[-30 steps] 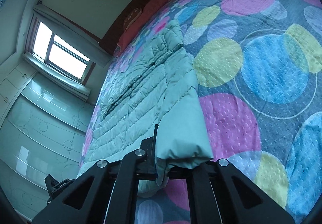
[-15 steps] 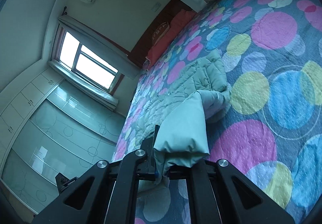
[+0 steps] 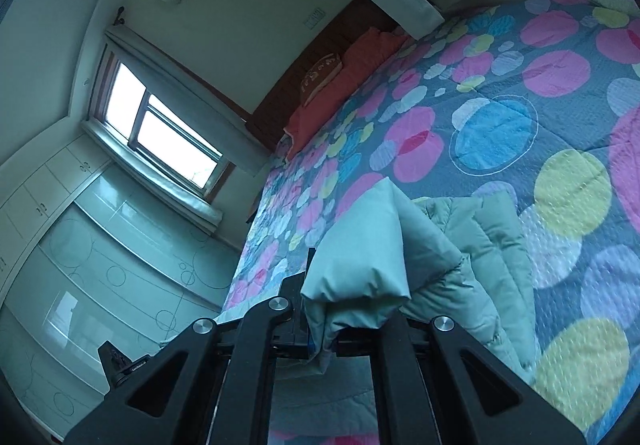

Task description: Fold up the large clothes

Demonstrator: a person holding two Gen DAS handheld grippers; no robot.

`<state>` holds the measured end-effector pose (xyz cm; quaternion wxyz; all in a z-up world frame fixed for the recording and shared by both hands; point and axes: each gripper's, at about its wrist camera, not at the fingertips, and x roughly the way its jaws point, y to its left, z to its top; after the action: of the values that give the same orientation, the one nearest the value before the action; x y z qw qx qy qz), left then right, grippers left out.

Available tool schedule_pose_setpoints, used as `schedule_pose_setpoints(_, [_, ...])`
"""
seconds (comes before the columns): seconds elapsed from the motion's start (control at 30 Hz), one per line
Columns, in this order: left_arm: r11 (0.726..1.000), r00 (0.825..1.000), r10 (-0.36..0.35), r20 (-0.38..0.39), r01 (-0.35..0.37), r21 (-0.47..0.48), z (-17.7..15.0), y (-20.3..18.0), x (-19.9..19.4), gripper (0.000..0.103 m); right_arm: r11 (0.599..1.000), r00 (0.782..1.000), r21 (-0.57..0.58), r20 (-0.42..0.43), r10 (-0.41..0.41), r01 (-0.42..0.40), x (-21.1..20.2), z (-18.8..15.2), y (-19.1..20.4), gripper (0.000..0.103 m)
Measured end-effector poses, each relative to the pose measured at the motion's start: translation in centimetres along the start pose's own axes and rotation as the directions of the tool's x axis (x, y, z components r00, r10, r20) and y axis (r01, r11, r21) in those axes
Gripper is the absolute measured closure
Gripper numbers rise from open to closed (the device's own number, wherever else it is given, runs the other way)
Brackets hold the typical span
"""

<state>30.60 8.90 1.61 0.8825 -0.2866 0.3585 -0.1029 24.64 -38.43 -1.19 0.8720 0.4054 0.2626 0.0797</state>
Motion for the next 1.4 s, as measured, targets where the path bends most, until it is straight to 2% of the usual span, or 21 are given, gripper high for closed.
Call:
schedule_pose_setpoints(0.13, [0.997,0.997,0.067,-0.050,-0.065,0.031,1.5,0.6,6.2,0.099,0.996,0.994,-0.006,-0.060,-0.091,0.091,5.9,1.5,-1.8,0.099])
schedule_pose_setpoints(0.3, [0.989,0.983,0.144,-0.115,-0.139,0.050,1.6,2.7,12.8,0.099,0.983,0.975,0.004,-0.123,-0.183,0.185,11.2,1.5,-5.0,0.099])
schedule_pose_setpoints(0.4, [0.987,0.977,0.160,-0.142,-0.153,0.057,1.5,3.7,15.3,0.099,0.977,0.967,0.011,-0.147,-0.209,0.213,12.9,1.4,-6.3,0.099])
schedule_pose_setpoints(0.53, [0.983,0.975,0.168,-0.147,-0.155,0.096,1.6,3.3,16.5,0.097,0.976,0.966,0.025,-0.151,-0.211,0.217,13.5,1.4,-7.0,0.096])
schedule_pose_setpoints(0.6, [0.985,0.977,0.159,-0.141,-0.146,0.095,2.0,2.9,16.1,0.088,0.979,0.969,0.029,-0.151,-0.195,0.202,13.2,1.6,-6.9,0.093])
schedule_pose_setpoints(0.63, [0.986,0.979,0.149,-0.137,-0.137,0.092,2.2,2.6,15.8,0.076,0.982,0.973,0.029,-0.144,-0.182,0.188,12.8,1.6,-6.8,0.084])
schedule_pose_setpoints(0.67, [0.988,0.982,0.141,-0.122,-0.130,0.088,2.4,2.4,15.2,0.060,0.983,0.976,0.026,-0.129,-0.175,0.180,12.3,1.7,-6.5,0.069])
schedule_pose_setpoints(0.73, [0.987,0.987,0.140,-0.078,-0.133,0.085,2.8,2.0,13.9,0.045,0.984,0.981,0.005,-0.081,-0.178,0.179,11.0,1.9,-5.6,0.050])
schedule_pose_setpoints(0.8, [0.986,0.988,0.144,-0.048,-0.139,0.092,2.9,1.8,12.6,0.042,0.984,0.982,-0.028,-0.062,-0.176,0.175,10.0,2.1,-4.7,0.049])
schedule_pose_setpoints(0.9, [0.984,0.988,0.147,-0.050,-0.140,0.112,2.4,1.9,11.7,0.042,0.979,0.978,-0.079,-0.076,-0.195,0.189,9.8,1.8,-3.6,0.049])
schedule_pose_setpoints(1.13, [0.936,0.963,0.261,-0.065,-0.236,0.261,1.3,1.2,14.0,0.046,0.915,0.930,-0.283,-0.146,-0.336,0.286,14.5,0.6,-1.1,0.049])
schedule_pose_setpoints(1.2, [0.917,0.954,0.296,-0.053,-0.267,0.297,1.3,0.9,15.2,0.046,0.879,0.910,-0.355,-0.146,-0.388,0.318,16.4,0.2,-0.6,0.049])
schedule_pose_setpoints(1.3, [0.890,0.941,0.335,-0.044,-0.301,0.342,1.1,0.7,17.3,0.046,0.802,0.872,-0.470,-0.124,-0.473,0.368,18.8,-0.6,-0.2,0.049])
schedule_pose_setpoints(1.4, [0.861,0.926,0.375,-0.043,-0.330,0.387,0.8,0.8,19.5,0.046,0.743,0.829,-0.531,-0.124,-0.545,0.409,20.9,-1.3,-1.3,0.049])
